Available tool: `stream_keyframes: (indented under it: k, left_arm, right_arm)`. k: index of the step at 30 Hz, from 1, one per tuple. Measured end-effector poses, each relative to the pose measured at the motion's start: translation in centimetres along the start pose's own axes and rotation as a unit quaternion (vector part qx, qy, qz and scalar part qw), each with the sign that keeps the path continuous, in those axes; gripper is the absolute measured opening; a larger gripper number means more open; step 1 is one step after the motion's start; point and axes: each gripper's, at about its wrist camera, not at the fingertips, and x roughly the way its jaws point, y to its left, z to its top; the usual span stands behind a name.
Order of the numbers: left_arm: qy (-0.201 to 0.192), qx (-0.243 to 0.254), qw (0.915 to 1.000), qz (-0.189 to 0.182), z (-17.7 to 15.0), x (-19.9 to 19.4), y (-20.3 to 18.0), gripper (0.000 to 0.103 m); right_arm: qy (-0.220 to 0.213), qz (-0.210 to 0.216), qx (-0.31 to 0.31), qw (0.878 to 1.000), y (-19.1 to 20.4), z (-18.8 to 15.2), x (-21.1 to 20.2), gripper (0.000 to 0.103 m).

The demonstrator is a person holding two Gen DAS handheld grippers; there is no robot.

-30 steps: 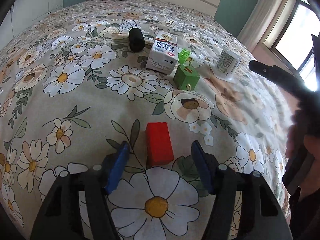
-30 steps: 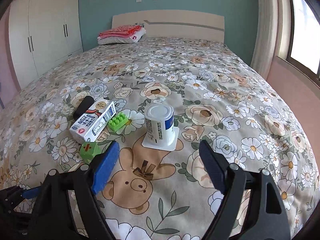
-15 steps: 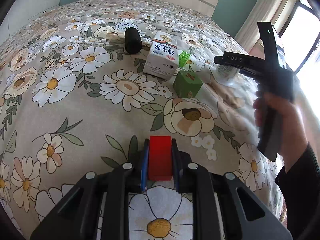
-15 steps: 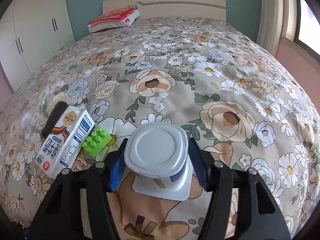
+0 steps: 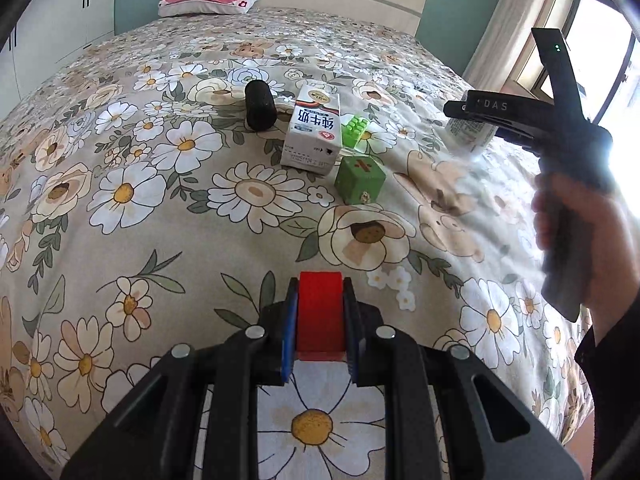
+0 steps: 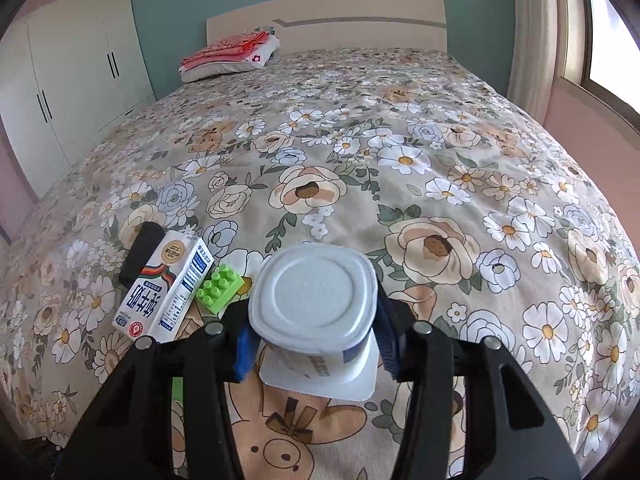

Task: Collect trash
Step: 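Carry the red block and yogurt cup with both tools over the trash bin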

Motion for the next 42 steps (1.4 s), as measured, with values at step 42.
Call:
stream_keyframes:
  k: [42]
  left_arm:
    - [-0.185, 0.141, 0.9723, 0.016, -7.3, -31.9, -0.7, 0.022]
  right_arm:
    - [-0.148, -0.023, -0.065, 0.987, 5.3, -10.8, -42.2, 0.049]
